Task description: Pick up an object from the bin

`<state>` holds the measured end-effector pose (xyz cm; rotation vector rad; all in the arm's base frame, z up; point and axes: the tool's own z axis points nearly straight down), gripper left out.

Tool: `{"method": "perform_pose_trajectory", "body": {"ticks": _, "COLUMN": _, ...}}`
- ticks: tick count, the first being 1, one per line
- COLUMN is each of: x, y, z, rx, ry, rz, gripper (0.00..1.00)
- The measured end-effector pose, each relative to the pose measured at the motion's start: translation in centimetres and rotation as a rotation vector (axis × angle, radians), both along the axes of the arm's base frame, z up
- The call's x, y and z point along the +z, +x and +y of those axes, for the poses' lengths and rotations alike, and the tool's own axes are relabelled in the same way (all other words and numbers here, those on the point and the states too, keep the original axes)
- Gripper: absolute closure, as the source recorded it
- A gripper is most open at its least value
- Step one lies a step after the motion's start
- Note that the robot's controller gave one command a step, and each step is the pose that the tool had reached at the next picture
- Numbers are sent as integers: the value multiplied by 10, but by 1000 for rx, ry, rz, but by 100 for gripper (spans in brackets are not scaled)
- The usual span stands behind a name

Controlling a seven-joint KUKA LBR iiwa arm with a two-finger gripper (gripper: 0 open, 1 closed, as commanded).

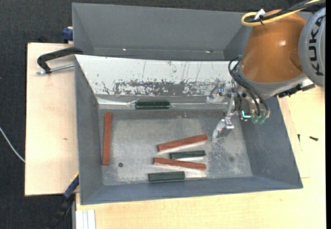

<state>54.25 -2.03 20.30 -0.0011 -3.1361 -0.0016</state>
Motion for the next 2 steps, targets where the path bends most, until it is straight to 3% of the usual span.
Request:
{"method": "perform_pose_trajectory", "body": {"ticks": 1, "x": 4, "y": 2, "z": 0, "rx": 1, "ry": 0, "rz": -8, "gripper": 0}}
{"method": "perform_pose_trajectory", "body": {"ticks": 2, "x": -73, "y": 16, "z": 37, "rx": -20, "ry": 0, "rz": -12, "gripper": 0}}
